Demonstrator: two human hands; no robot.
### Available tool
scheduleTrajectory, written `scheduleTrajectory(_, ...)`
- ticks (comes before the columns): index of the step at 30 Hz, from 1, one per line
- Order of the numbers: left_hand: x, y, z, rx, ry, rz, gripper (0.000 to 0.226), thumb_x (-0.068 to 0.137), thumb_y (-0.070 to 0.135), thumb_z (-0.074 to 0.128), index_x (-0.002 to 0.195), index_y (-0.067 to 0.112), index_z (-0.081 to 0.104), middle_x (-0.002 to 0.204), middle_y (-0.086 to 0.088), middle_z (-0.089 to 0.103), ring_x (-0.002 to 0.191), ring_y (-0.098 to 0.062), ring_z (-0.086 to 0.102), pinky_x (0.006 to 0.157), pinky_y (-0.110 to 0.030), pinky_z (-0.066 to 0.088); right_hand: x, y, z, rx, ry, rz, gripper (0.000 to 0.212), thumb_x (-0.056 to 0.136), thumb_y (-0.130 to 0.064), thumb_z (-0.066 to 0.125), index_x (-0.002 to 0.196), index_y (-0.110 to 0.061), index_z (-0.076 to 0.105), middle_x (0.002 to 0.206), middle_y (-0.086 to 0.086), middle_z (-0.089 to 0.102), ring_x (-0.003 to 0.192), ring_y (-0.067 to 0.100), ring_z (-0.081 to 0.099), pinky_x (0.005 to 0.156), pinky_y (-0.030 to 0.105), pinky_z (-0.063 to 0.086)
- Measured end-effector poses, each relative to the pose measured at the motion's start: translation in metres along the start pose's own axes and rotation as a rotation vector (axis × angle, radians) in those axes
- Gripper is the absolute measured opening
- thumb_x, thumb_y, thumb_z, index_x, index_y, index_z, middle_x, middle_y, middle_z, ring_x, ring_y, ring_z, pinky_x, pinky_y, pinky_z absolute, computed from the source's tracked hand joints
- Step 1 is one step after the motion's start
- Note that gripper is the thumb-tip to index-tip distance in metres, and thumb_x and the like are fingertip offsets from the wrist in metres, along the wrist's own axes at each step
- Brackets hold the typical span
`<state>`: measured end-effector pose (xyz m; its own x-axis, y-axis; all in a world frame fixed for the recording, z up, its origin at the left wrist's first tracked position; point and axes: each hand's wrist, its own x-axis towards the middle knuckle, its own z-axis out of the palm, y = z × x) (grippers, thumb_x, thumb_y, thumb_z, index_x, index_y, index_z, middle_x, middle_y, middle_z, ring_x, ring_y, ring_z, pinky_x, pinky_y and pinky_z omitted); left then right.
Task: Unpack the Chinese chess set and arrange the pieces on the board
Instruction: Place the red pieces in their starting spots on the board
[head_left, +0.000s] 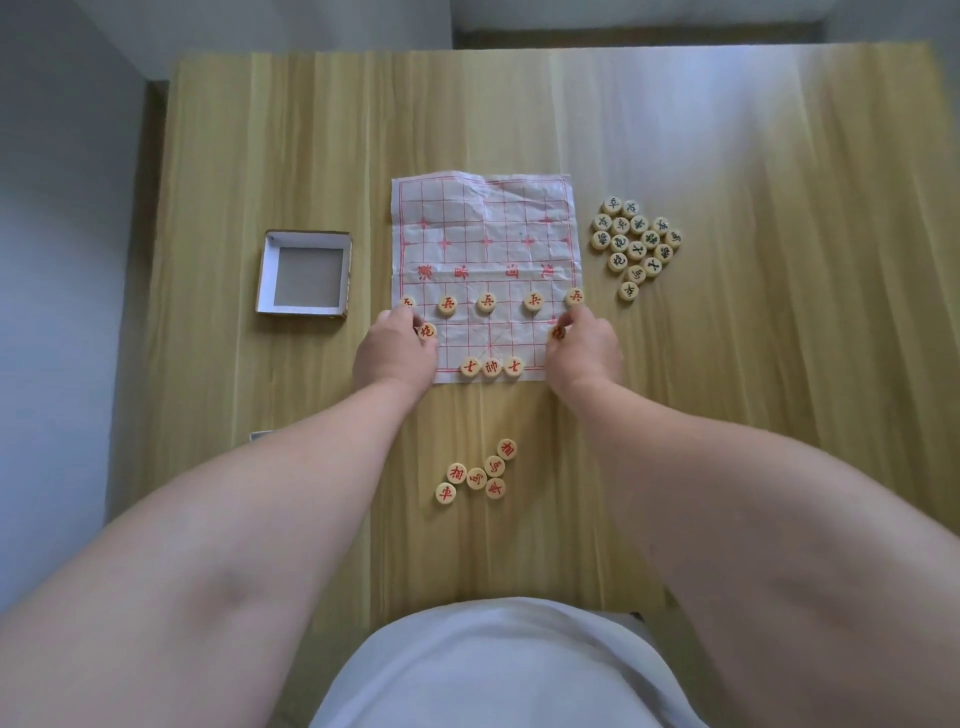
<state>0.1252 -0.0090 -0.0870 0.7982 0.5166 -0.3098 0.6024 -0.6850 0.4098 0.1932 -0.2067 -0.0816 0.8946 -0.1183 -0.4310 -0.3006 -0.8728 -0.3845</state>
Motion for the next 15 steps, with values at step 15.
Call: scheduleTrajectory(15, 0.018, -0.001, 0.013, 0.031, -0.015, 0.006, 0.020, 0.092, 0.031, 0.062, 0.107, 0.020, 0.056, 0.106, 0.001, 0.052, 0.085, -0.020, 0.050, 0.074, -0.032, 0.046, 0.035, -0.005, 0.008, -0.032, -0.086, -0.011, 0.026, 0.097, -0.024, 0.058, 0.122, -0.022, 0.056, 0.122, 0.006, 0.053, 0.115, 0.030, 0.054, 0.097, 0.046, 0.050)
